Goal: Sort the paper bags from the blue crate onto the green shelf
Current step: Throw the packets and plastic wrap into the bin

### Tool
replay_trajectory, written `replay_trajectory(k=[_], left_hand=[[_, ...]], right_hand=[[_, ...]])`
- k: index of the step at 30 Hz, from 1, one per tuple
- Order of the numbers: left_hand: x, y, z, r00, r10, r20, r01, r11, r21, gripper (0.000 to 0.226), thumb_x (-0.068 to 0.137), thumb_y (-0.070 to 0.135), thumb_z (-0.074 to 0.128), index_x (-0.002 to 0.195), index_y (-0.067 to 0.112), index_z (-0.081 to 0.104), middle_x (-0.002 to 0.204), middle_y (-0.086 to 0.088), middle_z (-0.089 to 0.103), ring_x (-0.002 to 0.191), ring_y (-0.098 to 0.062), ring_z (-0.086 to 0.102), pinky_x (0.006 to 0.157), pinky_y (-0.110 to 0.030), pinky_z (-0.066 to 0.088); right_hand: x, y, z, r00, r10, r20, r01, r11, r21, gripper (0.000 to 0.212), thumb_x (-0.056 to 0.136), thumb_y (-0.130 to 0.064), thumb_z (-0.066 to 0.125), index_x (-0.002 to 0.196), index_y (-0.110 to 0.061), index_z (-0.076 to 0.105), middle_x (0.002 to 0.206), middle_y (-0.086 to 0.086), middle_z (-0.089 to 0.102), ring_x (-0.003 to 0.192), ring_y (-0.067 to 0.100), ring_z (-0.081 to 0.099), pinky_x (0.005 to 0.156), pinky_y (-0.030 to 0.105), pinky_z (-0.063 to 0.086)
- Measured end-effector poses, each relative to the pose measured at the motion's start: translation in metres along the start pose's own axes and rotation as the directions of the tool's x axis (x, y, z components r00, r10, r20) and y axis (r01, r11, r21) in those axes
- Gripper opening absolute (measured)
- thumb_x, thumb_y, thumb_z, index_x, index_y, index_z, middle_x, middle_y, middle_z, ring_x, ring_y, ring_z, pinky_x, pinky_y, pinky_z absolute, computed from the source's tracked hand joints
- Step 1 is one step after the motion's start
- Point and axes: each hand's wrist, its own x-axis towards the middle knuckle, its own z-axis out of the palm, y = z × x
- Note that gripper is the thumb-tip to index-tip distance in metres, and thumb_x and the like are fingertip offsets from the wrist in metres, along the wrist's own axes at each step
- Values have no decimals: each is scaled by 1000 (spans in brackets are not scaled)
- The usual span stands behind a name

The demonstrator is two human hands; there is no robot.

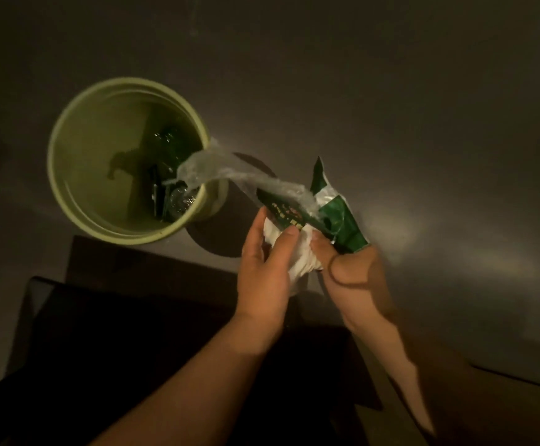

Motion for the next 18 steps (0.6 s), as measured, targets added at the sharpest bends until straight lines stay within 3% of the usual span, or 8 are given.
replay_trajectory(k=[2, 5, 8, 11, 14, 16, 18], left_hand=[[-12, 20, -2, 1000, -23, 20, 24, 998, -58, 42, 98, 20, 65, 134, 40, 57, 120, 8, 76, 113, -12, 72, 95, -33, 57], [-22, 48, -9, 997, -73, -4, 72, 987, -144, 38, 99, 28, 62, 138, 28, 60, 122, -6, 75, 115, -22, 71, 95, -37, 56], [-19, 74, -20, 994, -69, -88, 47, 972, -232, 33, 103, 28, 56, 133, 18, 62, 119, -12, 75, 111, -27, 72, 82, -36, 60], [-5, 96, -34, 977, -92, -193, 18, 936, -351, 46, 97, 35, 59, 139, 15, 60, 123, -16, 73, 111, -30, 72, 78, -37, 62], [11, 115, -54, 961, -121, -248, -5, 892, -452, 60, 89, 38, 65, 142, 12, 58, 131, -19, 68, 117, -33, 69, 82, -42, 60], [21, 127, -64, 957, -123, -263, -24, 869, -494, 55, 89, 34, 65, 136, 6, 64, 120, -17, 71, 110, -30, 71, 91, -41, 56], [33, 138, -74, 957, -126, -260, -31, 850, -526, 38, 99, 30, 55, 120, 4, 73, 103, -11, 76, 94, -21, 74, 82, -32, 59]], right_hand=[[-13, -20, 3, 990, -129, 58, 135, 983, -127, 18, 93, -18, 71, 92, -36, 67, 100, -7, 70, 88, 4, 68, 88, 29, 57], [-23, -45, 19, 910, -384, 156, 413, 874, -256, 25, 88, -3, 63, 90, -28, 65, 109, -3, 51, 92, 9, 61, 84, 12, 48], [-29, -79, 45, 831, -475, 290, 553, 762, -337, 23, 83, -1, 61, 100, -14, 71, 111, -2, 42, 94, 9, 52, 84, 4, 42], [-25, -114, 73, 784, -408, 467, 593, 715, -370, 33, 89, -9, 64, 118, -23, 70, 116, -6, 42, 101, 4, 48, 89, 10, 45], [-16, -128, 108, 709, -459, 535, 698, 564, -441, 37, 89, -16, 64, 125, -26, 68, 119, -3, 45, 114, 14, 42, 97, 24, 46], [-7, -130, 129, 691, -453, 563, 718, 513, -470, 38, 88, -17, 64, 125, -26, 67, 119, 0, 43, 113, 20, 41, 93, 29, 47], [3, -130, 148, 718, -367, 591, 679, 554, -481, 42, 91, -17, 63, 132, -28, 63, 120, -1, 36, 109, 20, 46, 93, 32, 51]])
